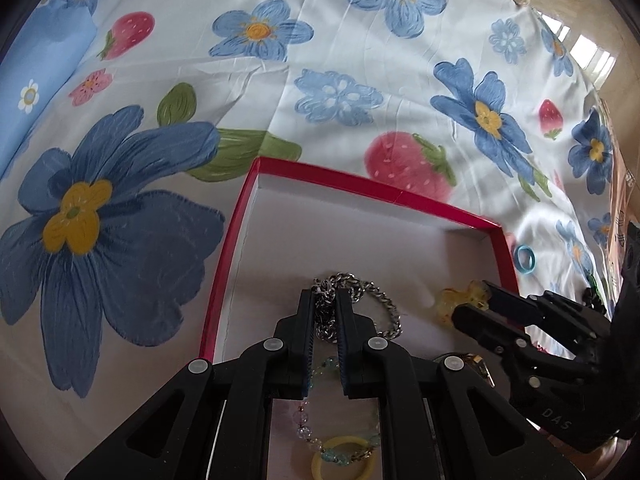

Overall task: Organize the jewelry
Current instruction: 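Carry the chain and claw clip into the box and open both tools, then move both open tools back over the loose jewelry on the bedspread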

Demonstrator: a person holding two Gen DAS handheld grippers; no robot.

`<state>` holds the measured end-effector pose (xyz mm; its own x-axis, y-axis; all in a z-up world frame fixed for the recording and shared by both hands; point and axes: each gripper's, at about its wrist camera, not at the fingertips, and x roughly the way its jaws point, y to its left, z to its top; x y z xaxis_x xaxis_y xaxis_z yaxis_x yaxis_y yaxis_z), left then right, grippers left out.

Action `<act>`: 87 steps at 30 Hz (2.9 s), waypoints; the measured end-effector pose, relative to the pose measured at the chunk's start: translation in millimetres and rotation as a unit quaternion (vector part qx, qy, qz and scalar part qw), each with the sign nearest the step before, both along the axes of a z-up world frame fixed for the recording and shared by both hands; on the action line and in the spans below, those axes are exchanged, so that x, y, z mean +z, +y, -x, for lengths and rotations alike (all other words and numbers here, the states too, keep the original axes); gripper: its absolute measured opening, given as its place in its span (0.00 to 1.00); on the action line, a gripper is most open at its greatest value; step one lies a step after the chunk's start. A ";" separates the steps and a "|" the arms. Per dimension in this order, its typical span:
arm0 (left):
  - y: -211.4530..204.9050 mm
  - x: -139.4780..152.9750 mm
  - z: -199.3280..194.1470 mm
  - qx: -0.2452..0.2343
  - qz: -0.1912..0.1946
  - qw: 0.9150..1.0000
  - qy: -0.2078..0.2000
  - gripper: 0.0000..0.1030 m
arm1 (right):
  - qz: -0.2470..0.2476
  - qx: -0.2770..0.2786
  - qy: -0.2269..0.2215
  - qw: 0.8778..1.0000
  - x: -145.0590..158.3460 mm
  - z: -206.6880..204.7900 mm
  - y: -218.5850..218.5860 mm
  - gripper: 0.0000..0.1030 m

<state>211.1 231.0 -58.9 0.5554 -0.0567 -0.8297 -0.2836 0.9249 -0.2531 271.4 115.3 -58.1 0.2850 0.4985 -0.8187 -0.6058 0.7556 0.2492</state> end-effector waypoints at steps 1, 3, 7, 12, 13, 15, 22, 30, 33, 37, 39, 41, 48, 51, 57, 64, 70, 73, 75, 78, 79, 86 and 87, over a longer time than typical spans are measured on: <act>0.2 -0.7 -0.6 0.002 -0.001 1.000 0.002 0.09 | -0.001 0.000 0.001 1.000 -0.1 -0.2 0.0 0.33; 1.3 -1.8 -1.9 0.005 0.000 1.000 0.005 0.10 | -0.001 0.001 0.006 1.000 -0.9 -1.3 0.5 0.33; 2.8 -2.8 -1.8 0.010 0.000 1.000 0.007 0.14 | -0.005 0.006 0.012 1.000 -3.4 -0.3 1.3 0.34; 1.2 -2.8 -0.8 0.010 -0.006 1.000 0.008 0.17 | -0.007 0.006 0.014 1.000 -3.3 0.5 1.5 0.34; 0.9 -2.6 -0.5 0.011 -0.007 1.000 0.008 0.18 | -0.007 0.006 0.014 1.000 -3.1 0.6 1.5 0.34; 0.6 -2.4 -0.2 0.013 -0.008 1.000 0.008 0.21 | -0.008 0.005 0.015 1.000 -3.0 0.6 1.3 0.34; 0.1 -0.2 3.2 0.021 -0.010 1.000 0.005 0.41 | -0.022 -0.003 0.018 1.000 1.7 1.2 -5.2 0.47; -3.9 11.0 16.5 0.027 -0.019 0.999 -0.002 0.59 | -0.045 -0.017 0.012 0.999 16.2 8.5 -21.2 0.52; -5.8 17.6 29.8 0.034 -0.021 0.999 -0.013 0.64 | -0.058 -0.029 0.005 0.998 26.3 15.6 -34.9 0.62; -10.6 23.8 51.3 0.040 -0.010 0.999 -0.019 0.66 | -0.075 -0.051 0.005 0.996 35.9 25.8 -58.8 0.66; -14.4 28.7 60.1 0.041 -0.009 0.999 -0.023 0.67 | -0.081 -0.066 0.009 0.994 39.3 31.0 -73.6 0.66; -21.1 35.2 70.7 0.039 -0.009 0.999 -0.029 0.68 | -0.085 -0.076 0.009 0.993 43.2 35.8 -86.8 0.66; -48.1 53.6 96.0 0.021 -0.015 0.999 -0.046 0.72 | -0.082 -0.118 0.003 0.990 53.2 54.2 -135.1 0.66; -57.2 56.0 102.4 0.014 -0.012 0.999 -0.047 0.72 | -0.081 -0.134 0.004 0.988 55.4 60.8 -153.1 0.66; -72.6 61.6 110.7 -0.001 -0.008 0.999 -0.046 0.72 | -0.079 -0.155 0.002 0.985 59.7 74.7 -183.7 0.66; -93.3 72.2 118.3 -0.026 -0.006 0.998 -0.055 0.72 | -0.068 -0.184 0.000 0.981 58.8 93.0 -222.6 0.67; -119.2 76.6 117.1 -0.062 -0.008 0.996 -0.057 0.72 | -0.057 -0.208 0.004 0.976 54.0 104.0 -251.8 0.67; -132.8 76.3 114.2 -0.080 -0.013 0.995 -0.056 0.73 | -0.053 -0.216 0.002 0.975 52.7 107.3 -262.3 0.67; -143.1 75.3 111.1 -0.096 -0.017 0.994 -0.056 0.72 | -0.050 -0.221 0.001 0.974 51.9 107.9 -268.9 0.67; -156.2 72.5 104.6 -0.113 -0.024 0.992 -0.051 0.72 | -0.048 -0.229 -0.002 0.972 52.0 107.7 -277.8 0.67; -160.4 71.2 101.6 -0.118 -0.025 0.991 -0.049 0.72 | -0.047 -0.230 -0.003 0.972 51.9 107.3 -279.1 0.67; -186.4 61.3 75.4 -0.145 -0.031 0.988 -0.035 0.72 | -0.030 -0.228 -0.014 0.973 49.7 98.6 -284.6 0.67; -190.0 59.7 69.9 -0.149 -0.033 0.988 -0.033 0.72 | -0.027 -0.226 -0.016 0.974 48.8 97.4 -284.6 0.67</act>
